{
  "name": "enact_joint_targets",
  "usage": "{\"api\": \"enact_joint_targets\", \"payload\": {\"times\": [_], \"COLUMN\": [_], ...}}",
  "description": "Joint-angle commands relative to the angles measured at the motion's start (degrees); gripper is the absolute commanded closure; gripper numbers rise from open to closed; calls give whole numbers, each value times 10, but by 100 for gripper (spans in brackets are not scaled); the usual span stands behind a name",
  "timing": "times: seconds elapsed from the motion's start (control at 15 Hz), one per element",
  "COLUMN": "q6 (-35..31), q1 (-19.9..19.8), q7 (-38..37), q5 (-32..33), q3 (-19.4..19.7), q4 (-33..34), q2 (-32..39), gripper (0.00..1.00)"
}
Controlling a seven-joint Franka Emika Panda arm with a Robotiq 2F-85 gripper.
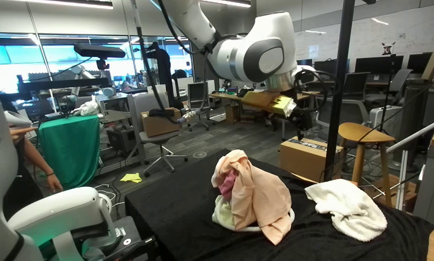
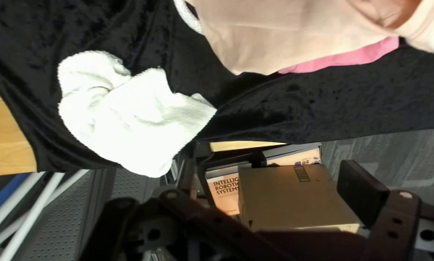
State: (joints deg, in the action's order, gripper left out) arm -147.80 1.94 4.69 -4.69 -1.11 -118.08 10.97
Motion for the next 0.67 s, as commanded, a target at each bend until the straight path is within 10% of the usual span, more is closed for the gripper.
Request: {"api": "enact_joint_targets", "payload": {"times": [0.0, 0.6], "q6": [86, 238], "q1": [-25, -74], "q7": [3, 47], "q5": [0, 3], "q3": [9, 6], "q4": [141, 410], "q2": [84, 288], "gripper": [0, 0]}}
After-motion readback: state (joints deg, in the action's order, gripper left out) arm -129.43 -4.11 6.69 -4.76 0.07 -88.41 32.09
